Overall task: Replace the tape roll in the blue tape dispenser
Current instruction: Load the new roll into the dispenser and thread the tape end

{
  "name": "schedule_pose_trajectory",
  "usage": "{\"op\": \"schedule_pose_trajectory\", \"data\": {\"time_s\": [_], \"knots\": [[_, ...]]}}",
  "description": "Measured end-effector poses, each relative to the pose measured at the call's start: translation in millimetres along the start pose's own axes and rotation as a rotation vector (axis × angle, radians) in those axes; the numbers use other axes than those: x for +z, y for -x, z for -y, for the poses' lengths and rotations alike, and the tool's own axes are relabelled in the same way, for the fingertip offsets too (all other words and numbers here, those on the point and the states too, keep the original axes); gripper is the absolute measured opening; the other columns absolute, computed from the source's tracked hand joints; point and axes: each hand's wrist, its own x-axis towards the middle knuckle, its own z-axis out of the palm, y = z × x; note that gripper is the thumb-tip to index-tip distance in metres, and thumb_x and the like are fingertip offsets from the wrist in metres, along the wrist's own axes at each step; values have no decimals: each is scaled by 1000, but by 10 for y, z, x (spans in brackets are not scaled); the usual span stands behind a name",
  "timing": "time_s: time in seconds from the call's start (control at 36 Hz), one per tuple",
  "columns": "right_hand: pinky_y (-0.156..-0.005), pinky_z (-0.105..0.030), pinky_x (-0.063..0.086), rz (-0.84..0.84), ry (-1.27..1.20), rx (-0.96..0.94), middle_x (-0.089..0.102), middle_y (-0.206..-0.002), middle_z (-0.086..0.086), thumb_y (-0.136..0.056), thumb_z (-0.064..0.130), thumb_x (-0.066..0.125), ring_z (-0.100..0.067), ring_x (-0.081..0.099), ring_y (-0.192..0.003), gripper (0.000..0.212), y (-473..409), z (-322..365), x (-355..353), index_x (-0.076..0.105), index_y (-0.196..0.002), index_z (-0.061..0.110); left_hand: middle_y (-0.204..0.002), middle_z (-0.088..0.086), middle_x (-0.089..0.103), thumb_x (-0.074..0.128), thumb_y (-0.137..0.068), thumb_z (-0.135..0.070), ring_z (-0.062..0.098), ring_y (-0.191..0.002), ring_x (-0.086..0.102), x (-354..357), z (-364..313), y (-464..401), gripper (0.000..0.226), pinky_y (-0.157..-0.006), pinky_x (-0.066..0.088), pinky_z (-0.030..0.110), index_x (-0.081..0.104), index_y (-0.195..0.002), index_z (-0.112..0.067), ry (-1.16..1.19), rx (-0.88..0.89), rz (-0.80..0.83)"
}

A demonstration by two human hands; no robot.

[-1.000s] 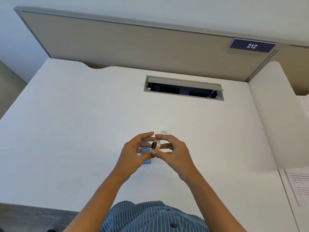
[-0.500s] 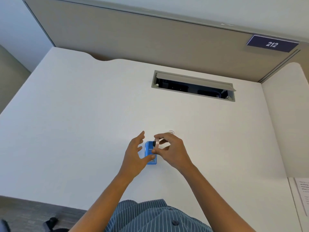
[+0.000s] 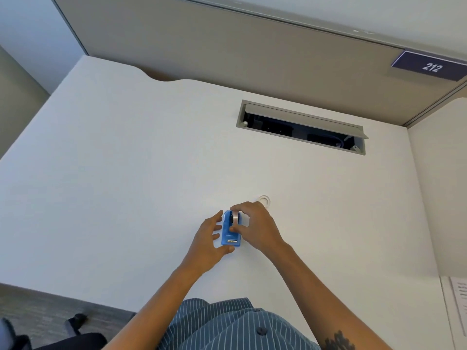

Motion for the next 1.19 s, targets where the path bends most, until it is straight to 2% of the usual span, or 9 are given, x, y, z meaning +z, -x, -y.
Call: {"op": "schedule_pose_trajectory", "data": {"time_s": [0.11,0.17,0.36,0.53,0.67,0.83,0.94,1.19], "knots": [[-97,-27,51,0,37,-11,71,-127,7,-85,31,87,-14,59,-116,48,-4,-20,37,70,-130,31,-156,11,50,90,-82,-10,18,-127,56,4,33,2,94,-103,48,29,36,-159,-14,-12,5,-14],[-97,-29,52,-9,30,-19,72,-124,8,-84,31,87,-14,58,-115,47,0,-26,55,71,-128,31,-156,11,51,90,-82,-10,21,-129,57,7,54,-2,94,-103,49,29,37,-159,-14,-12,8,-20],[-97,-33,52,-51,59,-49,74,-123,5,-85,28,87,-17,58,-116,43,2,-30,88,74,-127,25,-152,9,55,90,-83,-15,15,-121,59,30,71,-9,90,-100,49,26,41,-157,-16,-23,16,-25],[-81,-12,40,-61,31,-25,64,-119,5,-83,27,90,-14,52,-110,49,4,-71,131,76,-130,24,-152,9,56,89,-84,-16,14,-121,60,43,90,-29,88,-100,50,25,41,-157,-17,-35,38,-29],[-87,-24,47,-74,35,-43,64,-120,4,-83,28,91,-10,48,-107,48,-1,-98,138,78,-129,24,-151,10,57,90,-83,-15,22,-128,63,51,104,-36,88,-106,52,31,43,-157,-15,-39,49,-46],[-89,-25,49,-73,9,-22,65,-123,5,-85,26,90,-11,51,-109,41,-1,-102,137,80,-125,25,-151,10,58,90,-83,-15,25,-130,63,59,82,-40,86,-110,53,38,44,-156,-14,-35,60,-57],[-91,-28,50,-71,-6,-30,66,-122,3,-89,23,87,-14,53,-111,36,17,-97,113,81,-124,23,-151,9,57,90,-83,-16,17,-127,61,59,86,-41,86,-107,51,32,44,-156,-16,-41,71,-58],[-92,-24,50,-96,-8,-37,66,-122,3,-96,23,80,-15,56,-112,29,49,-98,96,81,-126,23,-151,8,57,90,-83,-17,19,-129,61,62,99,-36,86,-107,50,29,45,-156,-15,-59,84,-58]]}}
